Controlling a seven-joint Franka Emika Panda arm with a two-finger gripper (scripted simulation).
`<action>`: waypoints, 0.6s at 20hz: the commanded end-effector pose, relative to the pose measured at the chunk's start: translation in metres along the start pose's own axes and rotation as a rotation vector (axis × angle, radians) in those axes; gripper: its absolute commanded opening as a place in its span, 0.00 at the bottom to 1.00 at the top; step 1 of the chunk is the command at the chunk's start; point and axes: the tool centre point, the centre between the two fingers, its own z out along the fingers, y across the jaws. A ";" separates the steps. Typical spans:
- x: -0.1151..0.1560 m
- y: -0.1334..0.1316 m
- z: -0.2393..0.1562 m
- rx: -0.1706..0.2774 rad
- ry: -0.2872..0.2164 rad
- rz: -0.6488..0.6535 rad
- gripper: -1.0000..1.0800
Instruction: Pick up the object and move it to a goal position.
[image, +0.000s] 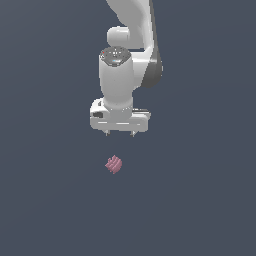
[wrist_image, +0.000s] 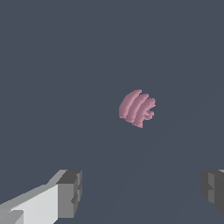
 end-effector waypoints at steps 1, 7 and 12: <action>0.000 0.000 0.000 0.000 0.000 0.000 0.96; 0.003 -0.007 -0.008 0.015 0.014 -0.001 0.96; 0.005 -0.012 -0.015 0.027 0.025 0.000 0.96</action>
